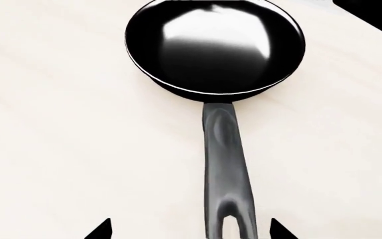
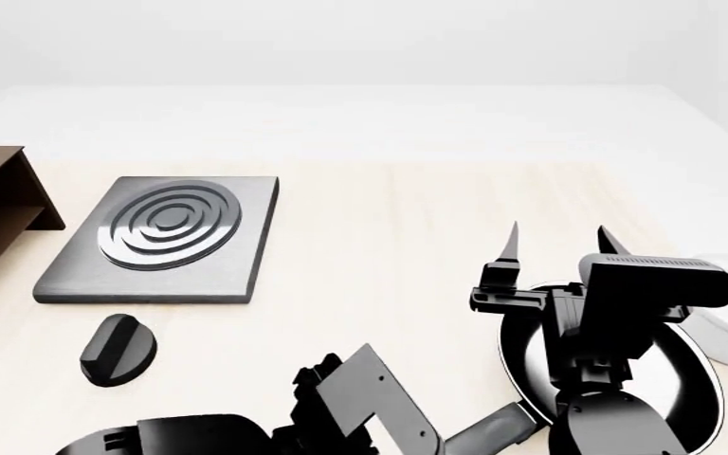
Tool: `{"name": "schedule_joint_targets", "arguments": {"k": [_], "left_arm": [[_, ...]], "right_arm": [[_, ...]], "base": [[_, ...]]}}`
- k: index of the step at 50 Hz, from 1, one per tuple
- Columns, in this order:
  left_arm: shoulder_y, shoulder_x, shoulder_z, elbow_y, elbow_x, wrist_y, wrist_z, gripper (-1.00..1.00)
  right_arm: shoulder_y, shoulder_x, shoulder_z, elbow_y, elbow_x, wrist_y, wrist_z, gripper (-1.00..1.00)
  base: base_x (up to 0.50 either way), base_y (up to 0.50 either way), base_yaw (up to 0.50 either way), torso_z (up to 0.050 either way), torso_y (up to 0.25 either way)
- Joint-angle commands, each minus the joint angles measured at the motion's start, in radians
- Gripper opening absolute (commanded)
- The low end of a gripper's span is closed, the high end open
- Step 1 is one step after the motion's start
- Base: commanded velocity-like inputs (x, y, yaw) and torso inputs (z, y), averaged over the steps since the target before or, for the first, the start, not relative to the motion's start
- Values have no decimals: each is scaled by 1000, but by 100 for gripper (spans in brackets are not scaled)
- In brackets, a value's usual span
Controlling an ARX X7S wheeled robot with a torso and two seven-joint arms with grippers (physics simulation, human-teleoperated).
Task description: Put the frying pan on top of the cabinet.
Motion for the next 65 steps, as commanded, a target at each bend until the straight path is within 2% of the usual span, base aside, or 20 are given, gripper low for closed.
{"name": "schedule_joint_targets", "arguments": {"k": [1, 13, 23, 37, 43, 44, 56, 65], "left_arm": [[-46, 48, 83, -102, -54, 9, -93, 100], [-92, 66, 251, -248, 31, 118, -65, 100], [-63, 70, 324, -314, 50, 167, -38, 100], [-23, 67, 384, -369, 56, 212, -17, 100], [-19, 76, 368, -412, 54, 217, -25, 100], [-19, 76, 365, -416, 54, 219, -26, -100], [-38, 80, 329, -454, 62, 226, -61, -100], [-88, 23, 285, -410, 100, 246, -115, -100]], "right_arm": [[1, 5, -5, 3, 5, -3, 4, 100], [-1, 10, -2, -4, 13, -4, 10, 100], [-2, 13, -5, -13, 18, -3, 16, 100], [-1, 18, -15, -12, 21, -4, 22, 100], [-1, 19, -18, -11, 24, -6, 23, 100], [0, 20, -19, -11, 23, -5, 24, 100], [-1, 23, -26, -8, 27, -9, 28, 100], [-3, 26, -17, -18, 40, -6, 32, 100]], "base": [[0, 0, 0, 0, 0], [0, 0, 0, 0, 0], [0, 0, 0, 0, 0], [0, 0, 0, 0, 0], [0, 0, 0, 0, 0], [0, 0, 0, 0, 0], [0, 0, 0, 0, 0], [0, 0, 0, 0, 0]]}}
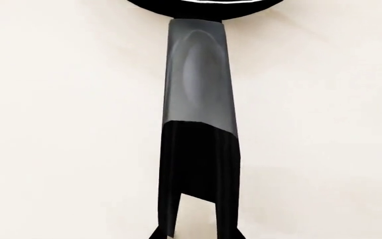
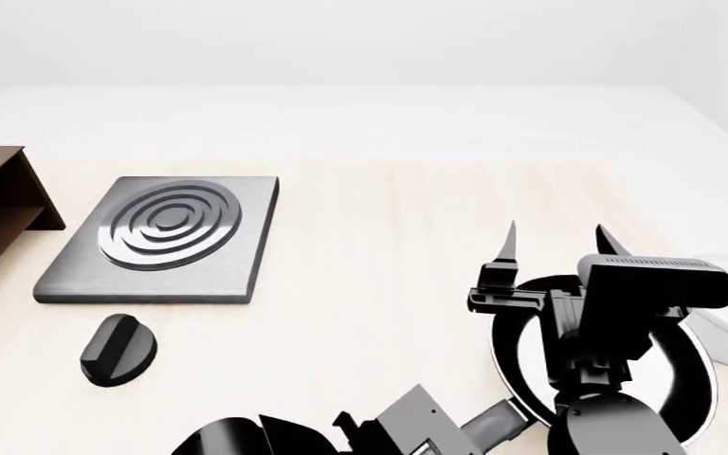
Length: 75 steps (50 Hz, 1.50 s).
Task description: Put the frying pan on top of the cabinet.
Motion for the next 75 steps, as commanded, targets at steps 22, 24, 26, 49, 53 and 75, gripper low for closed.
{"name": "schedule_joint_targets", "arguments": {"k": [22, 24, 26, 49, 53, 75], "left_arm": [[-142, -207, -328, -52, 64, 113, -55, -100], [-168, -205, -343, -85, 68, 118, -52, -100], [-225, -202, -389, -133, 62, 113, -56, -100], [-1181, -18, -502, -1560, 498, 496, -61, -100], [-1181, -24, -656, -1561, 629, 484, -136, -100], [-1129, -136, -1013, -1561, 825, 535, -484, -100]], "right_arm": [[1, 11, 1, -8, 23, 1, 11, 100], [1, 11, 0, -8, 24, 0, 11, 100], [2, 11, -1, -5, 24, 0, 13, 100], [7, 15, -15, 11, 30, -6, 19, 100], [9, 15, -22, 18, 30, -7, 18, 100], [10, 20, -34, 24, 33, -13, 26, 100]], "base": [[0, 0, 0, 0, 2], [0, 0, 0, 0, 0], [0, 0, 0, 0, 5], [0, 0, 0, 0, 2], [0, 0, 0, 0, 0], [0, 0, 0, 1, 1]]}}
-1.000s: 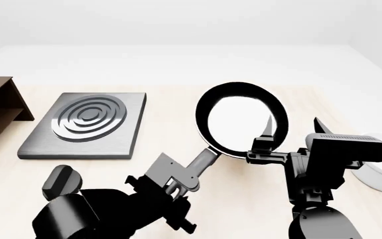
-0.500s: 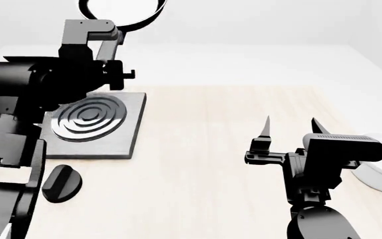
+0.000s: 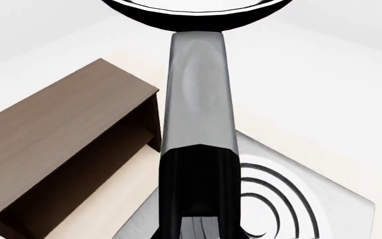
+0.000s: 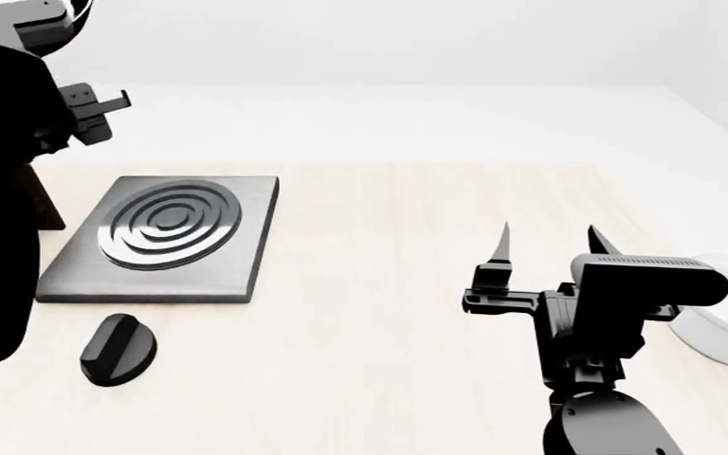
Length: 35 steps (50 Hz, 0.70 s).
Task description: Put the frying pan on top of the cabinet.
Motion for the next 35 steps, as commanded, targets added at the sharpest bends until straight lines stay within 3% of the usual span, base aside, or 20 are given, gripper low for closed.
{"name": "schedule_joint_targets", "arguments": {"k": [1, 17, 35], "left_arm": [[-21, -50, -104, -5, 96, 53, -153, -100], [18, -124, -257, -5, 81, 64, -361, -100], [35, -116, -257, -5, 97, 41, -321, -100]], "right_arm": [[1, 2, -8, 7, 1, -4, 4, 100], [4, 6, -12, 10, 7, -4, 9, 100], [4, 11, -21, 15, 11, -9, 15, 100]], "base": [[0, 0, -3, 0, 0], [0, 0, -1, 0, 1], [0, 0, -1, 1, 1]]}}
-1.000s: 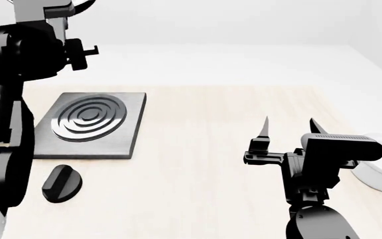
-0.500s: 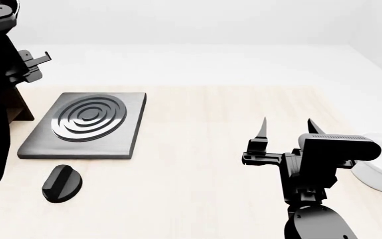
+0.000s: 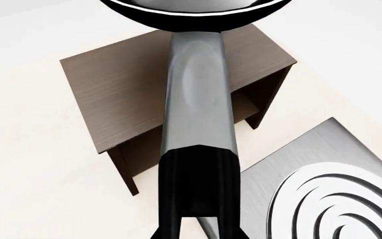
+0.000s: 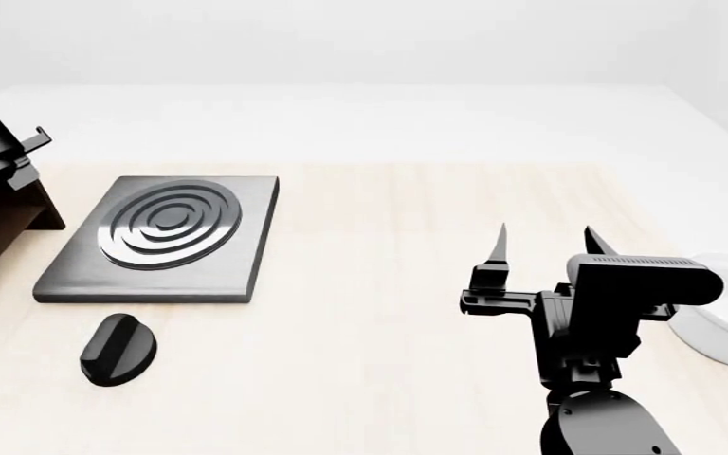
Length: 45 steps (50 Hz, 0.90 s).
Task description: Put the frying pan on top of the cabinet.
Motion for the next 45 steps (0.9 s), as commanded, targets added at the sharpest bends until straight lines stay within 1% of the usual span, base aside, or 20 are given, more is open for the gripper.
{"name": "schedule_joint_targets", "arguments": {"k": [1, 8, 10, 16, 17, 27, 32, 44, 45], "left_arm": [[-11, -3, 55, 0, 17, 7, 0, -100], [-8, -2, 77, 0, 22, 15, 26, -100], [-7, 0, 88, 0, 25, 11, 22, -100], [-4, -4, 65, 0, 13, 25, 8, -100], [-1, -8, 42, 0, 3, 27, -10, -100], [0, -14, 19, 0, 13, 31, -36, -100], [2, -16, -3, 0, 14, 29, -71, -100], [1, -15, -4, 0, 18, 9, -74, -100], [2, -15, -5, 0, 17, 6, -77, 100]], "right_arm": [[0, 3, -6, 4, 2, -4, 3, 100], [1, 4, -10, 8, 2, -5, 6, 100], [1, 5, -10, 7, 3, -5, 8, 100], [1, 7, -12, 4, 4, -5, 10, 100], [0, 8, -11, 5, 5, -5, 10, 100], [1, 11, -15, 9, 9, -8, 13, 100], [1, 13, -14, 9, 11, -8, 16, 100], [2, 15, -16, 8, 16, -9, 19, 100], [2, 16, -17, 8, 16, -9, 20, 100]], "base": [[0, 0, -3, 0, 0], [0, 0, 0, 1, 1], [8, 0, 0, 0, -250], [0, 0, 0, 0, -250], [0, 0, 0, 0, 0], [0, 0, 0, 0, 0], [0, 0, -1, 0, 0], [0, 0, 0, 0, 0], [0, 0, 0, 0, 0]]}}
